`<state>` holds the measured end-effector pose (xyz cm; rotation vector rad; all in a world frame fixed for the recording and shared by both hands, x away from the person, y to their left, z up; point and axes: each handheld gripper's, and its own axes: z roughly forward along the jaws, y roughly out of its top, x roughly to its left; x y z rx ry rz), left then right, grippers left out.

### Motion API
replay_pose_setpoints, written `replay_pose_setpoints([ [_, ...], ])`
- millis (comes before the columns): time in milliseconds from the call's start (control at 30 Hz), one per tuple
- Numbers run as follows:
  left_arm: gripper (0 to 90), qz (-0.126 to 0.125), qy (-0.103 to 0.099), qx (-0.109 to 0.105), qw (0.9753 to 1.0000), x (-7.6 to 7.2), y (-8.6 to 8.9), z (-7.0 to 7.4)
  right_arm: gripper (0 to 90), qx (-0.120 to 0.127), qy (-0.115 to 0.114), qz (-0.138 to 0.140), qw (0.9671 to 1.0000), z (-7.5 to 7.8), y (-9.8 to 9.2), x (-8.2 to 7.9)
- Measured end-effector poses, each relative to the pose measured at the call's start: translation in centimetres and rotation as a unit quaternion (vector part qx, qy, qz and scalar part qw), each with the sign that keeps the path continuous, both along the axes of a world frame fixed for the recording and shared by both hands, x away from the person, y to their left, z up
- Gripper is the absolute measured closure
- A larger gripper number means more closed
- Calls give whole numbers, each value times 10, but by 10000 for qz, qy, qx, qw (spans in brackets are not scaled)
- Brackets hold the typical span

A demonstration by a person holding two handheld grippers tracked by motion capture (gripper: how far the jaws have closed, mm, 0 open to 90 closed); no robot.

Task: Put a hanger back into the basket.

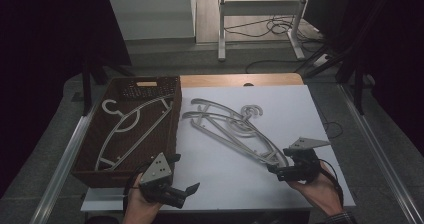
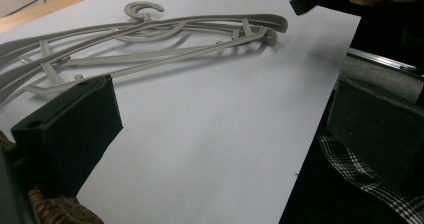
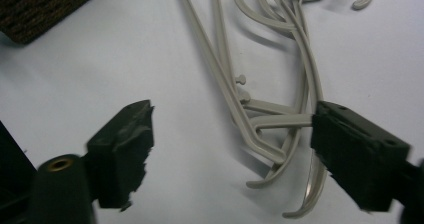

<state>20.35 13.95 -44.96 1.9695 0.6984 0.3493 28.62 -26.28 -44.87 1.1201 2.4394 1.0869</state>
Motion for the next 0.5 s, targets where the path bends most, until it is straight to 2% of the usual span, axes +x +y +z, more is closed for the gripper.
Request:
replay_pose_setpoints([
  [33, 13, 16, -31, 35, 10000, 0, 0, 0, 244, -10, 65, -23, 10000, 1, -1, 4],
  [267, 15, 31, -33, 30, 10000, 0, 1, 0, 344, -221, 206, 57, 9995, 5, 1, 26],
  [367, 15, 33, -9, 28, 10000, 1, 1, -1, 407, -429, 171, 82, 9989, 7, 3, 37],
  [500, 15, 18, 0, 67, 10000, 1, 1, -2, 448, -638, 253, 113, 9976, 7, 7, 52],
])
